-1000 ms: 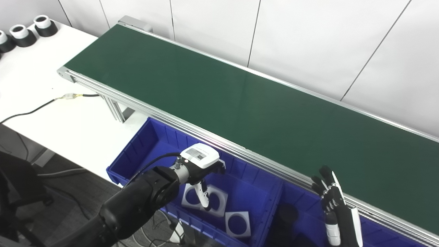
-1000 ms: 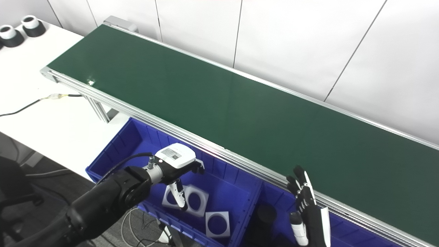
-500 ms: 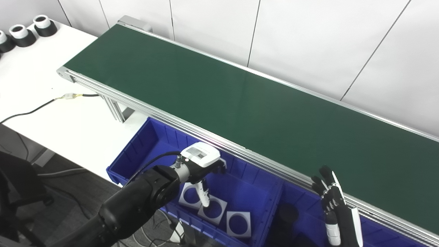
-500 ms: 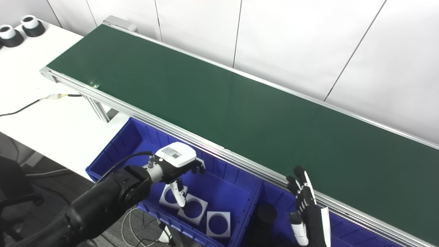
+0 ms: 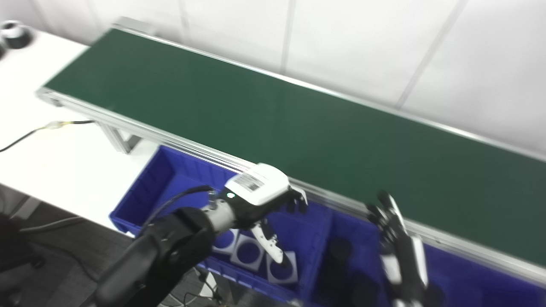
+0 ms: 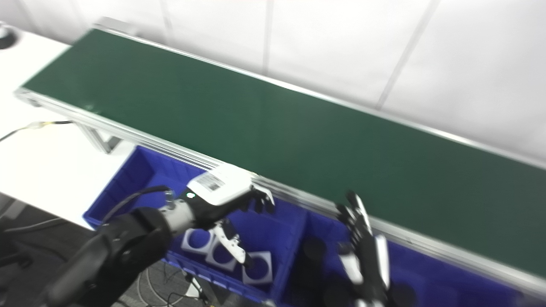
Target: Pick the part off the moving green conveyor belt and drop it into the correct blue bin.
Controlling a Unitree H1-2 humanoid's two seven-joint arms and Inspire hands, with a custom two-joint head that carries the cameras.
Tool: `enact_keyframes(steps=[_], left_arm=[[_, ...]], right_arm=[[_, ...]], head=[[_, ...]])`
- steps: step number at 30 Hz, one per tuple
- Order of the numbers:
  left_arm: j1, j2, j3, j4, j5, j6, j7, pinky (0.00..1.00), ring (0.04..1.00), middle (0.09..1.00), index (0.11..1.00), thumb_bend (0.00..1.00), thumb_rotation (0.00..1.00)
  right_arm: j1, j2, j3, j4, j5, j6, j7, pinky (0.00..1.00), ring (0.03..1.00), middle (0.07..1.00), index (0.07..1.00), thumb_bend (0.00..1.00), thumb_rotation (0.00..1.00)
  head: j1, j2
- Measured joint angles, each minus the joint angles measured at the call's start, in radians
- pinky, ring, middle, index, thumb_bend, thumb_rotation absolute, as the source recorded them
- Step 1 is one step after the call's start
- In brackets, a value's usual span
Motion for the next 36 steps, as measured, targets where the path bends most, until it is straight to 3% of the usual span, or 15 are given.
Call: enact_keyframes(steps=[1, 3, 4, 5, 7, 9, 12, 14, 21, 25, 36], left_arm=[[0.004, 0.0, 0.002, -0.009, -0.014, -0.006, -0.003, 0.38, 0.498, 0.589, 0.619, 0.97, 0.36], [0.008, 0.0, 0.011, -0.022, -0.04, -0.015, -0.004, 0.38, 0.489, 0.576, 0.608, 0.96, 0.34], [0.009, 0.0, 0.015, -0.028, -0.053, -0.018, -0.003, 0.38, 0.485, 0.573, 0.605, 0.96, 0.33], [0.009, 0.0, 0.019, -0.034, -0.065, -0.023, -0.001, 0.37, 0.482, 0.57, 0.603, 0.96, 0.32], [0.006, 0.0, 0.029, -0.036, -0.104, -0.043, 0.01, 0.37, 0.482, 0.564, 0.598, 0.96, 0.29], [-0.001, 0.001, 0.045, -0.033, -0.139, -0.067, 0.022, 0.38, 0.482, 0.559, 0.594, 0.97, 0.26], [-0.029, 0.001, 0.07, -0.002, -0.184, -0.102, 0.057, 0.36, 0.465, 0.549, 0.586, 0.99, 0.25], [-0.049, -0.003, 0.084, 0.029, -0.212, -0.113, 0.077, 0.34, 0.439, 0.544, 0.586, 0.99, 0.22], [-0.107, -0.022, 0.118, 0.109, -0.286, -0.14, 0.14, 0.32, 0.415, 0.536, 0.59, 0.98, 0.12], [-0.105, -0.03, 0.109, 0.139, -0.281, -0.156, 0.168, 0.34, 0.437, 0.534, 0.587, 0.97, 0.15], [-0.006, -0.063, 0.078, 0.174, -0.243, -0.182, 0.221, 0.39, 0.493, 0.57, 0.599, 0.92, 0.17]], right_arm=[[0.0, 0.006, 0.005, 0.007, -0.006, 0.0, -0.005, 0.86, 0.872, 0.958, 0.938, 0.91, 0.94], [-0.003, 0.022, 0.012, 0.03, -0.025, -0.001, -0.025, 0.85, 0.87, 0.957, 0.933, 0.89, 0.93], [-0.002, 0.026, 0.015, 0.032, -0.029, -0.001, -0.03, 0.85, 0.871, 0.957, 0.931, 0.89, 0.92], [-0.002, 0.029, 0.02, 0.033, -0.034, -0.001, -0.035, 0.84, 0.874, 0.957, 0.929, 0.9, 0.91], [-0.005, 0.041, 0.027, 0.045, -0.038, -0.001, -0.044, 0.84, 0.881, 0.956, 0.926, 0.93, 0.89], [-0.009, 0.06, 0.036, 0.07, -0.039, -0.001, -0.058, 0.85, 0.888, 0.961, 0.929, 0.95, 0.88], [-0.009, 0.078, 0.053, 0.089, -0.05, -0.001, -0.067, 0.86, 0.881, 0.963, 0.927, 0.95, 0.9], [-0.011, 0.078, 0.057, 0.089, -0.069, -0.001, -0.076, 0.85, 0.88, 0.963, 0.921, 0.97, 0.9], [-0.01, 0.077, 0.062, 0.098, -0.082, -0.002, -0.105, 0.83, 0.882, 0.964, 0.912, 0.97, 0.9], [0.002, 0.073, 0.067, 0.091, -0.077, -0.003, -0.105, 0.84, 0.876, 0.958, 0.91, 0.97, 0.9], [0.069, 0.041, 0.073, 0.021, -0.022, -0.003, -0.101, 0.86, 0.884, 0.959, 0.935, 0.95, 0.93]], head=[[-0.015, -0.003], [-0.118, -0.035], [-0.118, -0.035], [-0.179, -0.052], [-0.179, -0.052], [-0.274, -0.078], [-0.31, -0.098], [-0.377, -0.106], [-0.361, -0.115], [-0.309, -0.12], [-0.213, -0.146]])
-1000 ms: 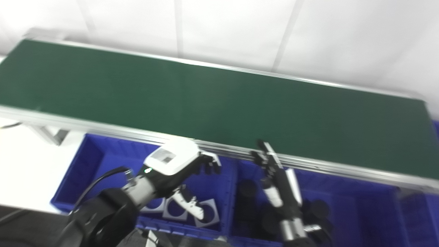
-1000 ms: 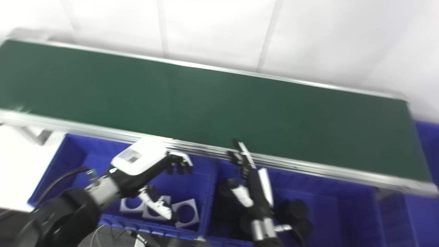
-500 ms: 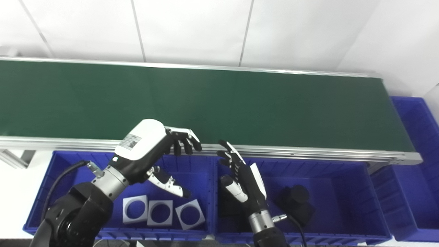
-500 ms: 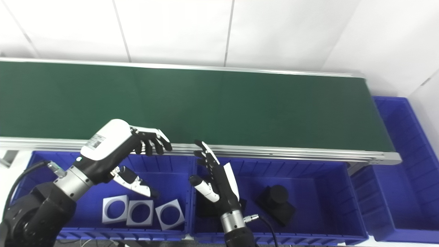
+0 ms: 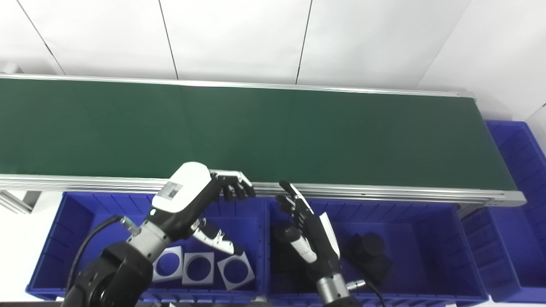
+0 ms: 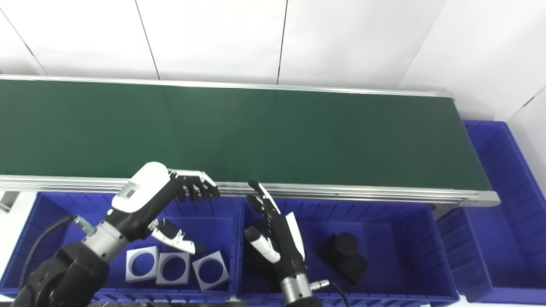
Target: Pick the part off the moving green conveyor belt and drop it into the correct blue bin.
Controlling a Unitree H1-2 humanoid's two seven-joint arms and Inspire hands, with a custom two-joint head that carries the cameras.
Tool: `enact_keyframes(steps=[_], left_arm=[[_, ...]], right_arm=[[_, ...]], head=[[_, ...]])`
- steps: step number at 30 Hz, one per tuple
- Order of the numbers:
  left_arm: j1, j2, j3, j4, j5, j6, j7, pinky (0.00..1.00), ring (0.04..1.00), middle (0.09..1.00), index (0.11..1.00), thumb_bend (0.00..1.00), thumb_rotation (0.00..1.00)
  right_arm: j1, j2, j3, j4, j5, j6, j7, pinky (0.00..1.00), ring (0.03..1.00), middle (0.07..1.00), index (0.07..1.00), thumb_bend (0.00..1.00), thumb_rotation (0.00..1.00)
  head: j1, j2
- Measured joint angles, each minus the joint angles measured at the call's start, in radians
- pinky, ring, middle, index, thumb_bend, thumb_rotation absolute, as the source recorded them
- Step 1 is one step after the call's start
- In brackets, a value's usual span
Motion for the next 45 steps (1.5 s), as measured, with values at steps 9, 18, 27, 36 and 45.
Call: enact_keyframes(steps=[9, 18, 27, 36, 45], left_arm=[[0.049, -0.016, -0.011, 0.059, -0.024, 0.0, 0.008, 0.45, 0.54, 0.597, 0.618, 0.89, 0.19], [0.055, 0.005, -0.011, 0.064, -0.039, -0.029, 0.016, 0.45, 0.535, 0.602, 0.624, 0.87, 0.24], [0.07, -0.018, -0.009, 0.015, -0.081, -0.012, 0.012, 0.45, 0.541, 0.599, 0.62, 0.88, 0.18], [0.102, -0.136, 0.052, 0.059, -0.402, 0.019, 0.037, 0.67, 0.759, 0.799, 0.757, 0.71, 0.3], [0.116, -0.158, 0.06, 0.17, -0.485, -0.052, 0.074, 0.79, 0.867, 0.895, 0.852, 0.77, 0.41]], right_arm=[[0.032, 0.005, -0.001, 0.005, -0.039, -0.059, -0.032, 0.84, 0.882, 0.941, 0.914, 0.92, 0.96], [0.031, 0.014, 0.005, 0.028, -0.019, -0.081, -0.034, 0.9, 0.897, 0.939, 0.9, 0.94, 0.92], [0.046, 0.012, 0.011, -0.017, -0.033, -0.082, -0.034, 0.89, 0.911, 0.947, 0.917, 0.93, 0.96], [0.06, 0.012, 0.01, -0.031, -0.02, -0.082, -0.034, 0.88, 0.901, 0.959, 0.935, 0.89, 0.99], [0.059, 0.011, 0.006, -0.03, -0.004, -0.111, -0.034, 0.93, 0.92, 0.968, 0.945, 0.88, 1.0]], head=[[-0.115, -0.057], [-0.126, -0.06], [-0.055, -0.063], [0.02, -0.064], [0.063, -0.069]])
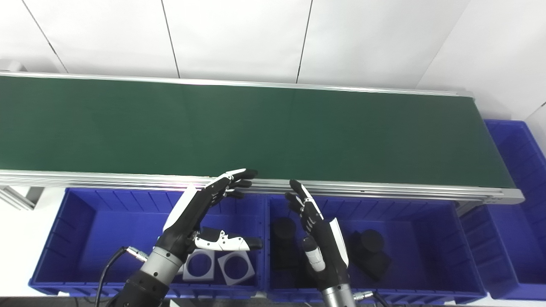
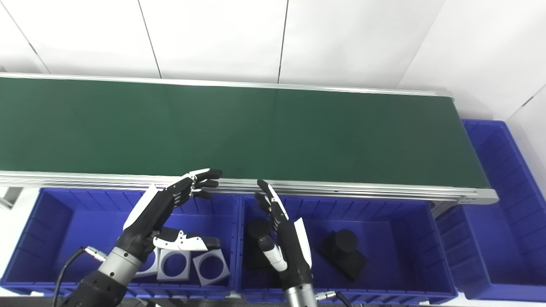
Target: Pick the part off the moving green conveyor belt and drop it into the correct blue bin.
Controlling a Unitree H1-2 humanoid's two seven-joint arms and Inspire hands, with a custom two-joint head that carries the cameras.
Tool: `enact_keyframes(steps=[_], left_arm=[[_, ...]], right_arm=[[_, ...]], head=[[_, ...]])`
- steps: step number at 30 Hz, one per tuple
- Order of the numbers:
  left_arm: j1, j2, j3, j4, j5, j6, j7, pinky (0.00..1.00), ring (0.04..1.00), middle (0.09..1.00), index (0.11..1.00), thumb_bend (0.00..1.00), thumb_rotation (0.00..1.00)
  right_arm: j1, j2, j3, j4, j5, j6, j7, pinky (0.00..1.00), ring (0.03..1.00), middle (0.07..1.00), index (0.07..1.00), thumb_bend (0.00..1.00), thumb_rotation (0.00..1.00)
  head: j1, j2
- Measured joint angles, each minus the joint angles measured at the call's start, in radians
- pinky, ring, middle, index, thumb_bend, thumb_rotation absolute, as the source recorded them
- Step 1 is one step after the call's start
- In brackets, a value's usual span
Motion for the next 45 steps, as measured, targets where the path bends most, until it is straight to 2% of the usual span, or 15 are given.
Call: enact_keyframes(steps=[4, 5, 9, 11, 12, 14, 18, 19, 20, 28, 37, 41, 45], left_arm=[[-0.003, 0.006, -0.007, 0.084, -0.018, -0.091, 0.011, 0.84, 0.915, 0.936, 0.891, 0.76, 0.45], [-0.006, 0.005, -0.009, 0.119, -0.033, -0.125, 0.015, 0.88, 0.94, 0.951, 0.905, 0.74, 0.46], [-0.009, -0.006, -0.014, 0.219, -0.028, -0.248, 0.052, 0.87, 0.931, 0.945, 0.89, 0.74, 0.42], [-0.011, -0.023, -0.014, 0.266, -0.007, -0.297, 0.094, 0.87, 0.93, 0.947, 0.887, 0.76, 0.41], [-0.011, -0.03, -0.016, 0.274, -0.001, -0.302, 0.108, 0.87, 0.93, 0.947, 0.887, 0.76, 0.41], [-0.01, -0.041, -0.023, 0.293, 0.011, -0.308, 0.135, 0.9, 0.943, 0.955, 0.91, 0.75, 0.48], [-0.003, -0.049, -0.048, 0.334, 0.011, -0.311, 0.179, 0.98, 0.983, 0.988, 0.968, 0.71, 0.67], [0.001, -0.047, -0.057, 0.342, 0.011, -0.311, 0.185, 0.98, 0.983, 0.988, 0.968, 0.71, 0.67], [0.003, -0.047, -0.066, 0.352, 0.01, -0.311, 0.19, 0.98, 0.989, 0.991, 0.975, 0.71, 0.73], [0.011, -0.052, -0.097, 0.352, 0.013, -0.311, 0.212, 0.96, 0.987, 0.992, 0.976, 0.76, 0.97], [0.049, -0.043, -0.154, 0.288, 0.036, -0.312, 0.25, 0.97, 0.996, 0.996, 0.982, 0.85, 1.0], [0.056, -0.041, -0.156, 0.283, 0.028, -0.312, 0.252, 0.97, 0.993, 0.987, 0.97, 0.85, 1.0], [0.065, -0.046, -0.155, 0.277, 0.018, -0.312, 0.251, 0.97, 0.991, 0.983, 0.966, 0.85, 1.0]], right_arm=[[0.002, -0.004, -0.001, 0.0, 0.004, 0.0, 0.0, 0.94, 0.923, 0.968, 0.945, 0.89, 0.99], [0.002, -0.007, -0.003, 0.001, 0.004, -0.001, 0.0, 0.95, 0.933, 0.972, 0.949, 0.89, 1.0], [0.001, -0.018, -0.013, 0.01, 0.008, -0.015, 0.0, 0.95, 0.943, 0.975, 0.949, 0.89, 1.0], [0.0, -0.025, -0.018, 0.032, 0.016, -0.03, 0.001, 0.95, 0.939, 0.974, 0.945, 0.88, 0.99], [0.001, -0.028, -0.019, 0.034, 0.02, -0.031, 0.001, 0.95, 0.939, 0.974, 0.945, 0.88, 0.99], [0.002, -0.033, -0.02, 0.036, 0.021, -0.035, 0.001, 0.95, 0.946, 0.979, 0.943, 0.89, 1.0], [0.002, -0.036, -0.02, 0.04, 0.019, -0.043, 0.001, 0.94, 0.948, 0.977, 0.942, 0.89, 1.0], [0.002, -0.036, -0.02, 0.041, 0.019, -0.043, 0.001, 0.94, 0.948, 0.977, 0.942, 0.89, 1.0], [0.003, -0.036, -0.02, 0.043, 0.019, -0.043, 0.001, 0.94, 0.947, 0.977, 0.938, 0.89, 0.99], [0.008, -0.038, -0.02, 0.059, 0.016, -0.044, 0.001, 0.94, 0.935, 0.97, 0.933, 0.9, 1.0], [0.009, -0.043, -0.02, 0.059, 0.019, -0.046, 0.009, 0.94, 0.941, 0.971, 0.933, 0.89, 0.99], [0.009, -0.047, -0.022, 0.058, 0.022, -0.046, 0.012, 0.93, 0.932, 0.967, 0.929, 0.89, 0.99], [0.01, -0.054, -0.027, 0.055, 0.027, -0.046, 0.016, 0.93, 0.923, 0.964, 0.935, 0.89, 1.0]], head=[[0.031, 0.0], [0.04, 0.002], [0.054, 0.005], [0.054, 0.006], [0.054, 0.006], [0.055, 0.011], [0.057, 0.014], [0.057, 0.014], [0.06, 0.015], [0.068, 0.021], [0.08, 0.031], [0.091, 0.037], [0.135, 0.055]])
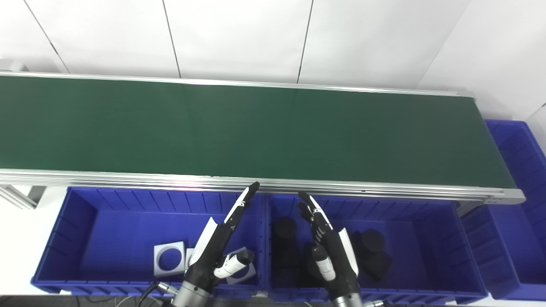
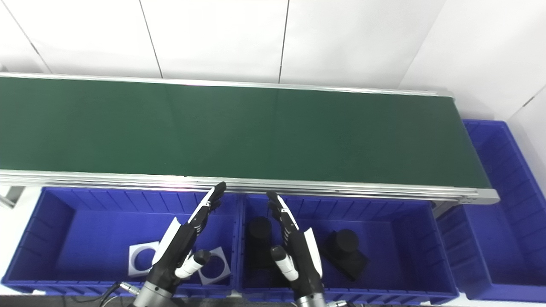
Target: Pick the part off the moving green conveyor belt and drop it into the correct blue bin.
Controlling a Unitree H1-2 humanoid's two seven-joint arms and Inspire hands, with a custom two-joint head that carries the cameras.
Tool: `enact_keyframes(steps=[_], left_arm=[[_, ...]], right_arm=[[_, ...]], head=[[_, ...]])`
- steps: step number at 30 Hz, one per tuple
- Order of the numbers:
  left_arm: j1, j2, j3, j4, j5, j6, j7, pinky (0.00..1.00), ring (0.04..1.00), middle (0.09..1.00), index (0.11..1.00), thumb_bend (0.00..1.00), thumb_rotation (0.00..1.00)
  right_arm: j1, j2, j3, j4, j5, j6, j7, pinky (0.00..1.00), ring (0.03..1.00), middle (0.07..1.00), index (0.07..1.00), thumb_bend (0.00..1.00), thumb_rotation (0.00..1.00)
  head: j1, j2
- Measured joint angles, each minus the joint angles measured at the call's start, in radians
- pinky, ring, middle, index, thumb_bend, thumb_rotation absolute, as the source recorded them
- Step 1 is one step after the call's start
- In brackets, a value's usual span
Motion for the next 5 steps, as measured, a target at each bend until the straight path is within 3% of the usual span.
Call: enact_keyframes(steps=[5], left_arm=[[0.031, -0.029, 0.016, -0.025, -0.026, 0.004, -0.001, 0.94, 0.974, 0.966, 0.948, 0.74, 1.0]], right_arm=[[0.004, -0.02, -0.009, -0.026, 0.009, 0.0, 0.014, 0.91, 0.925, 0.969, 0.946, 0.88, 1.0]], head=[[0.026, 0.018]])
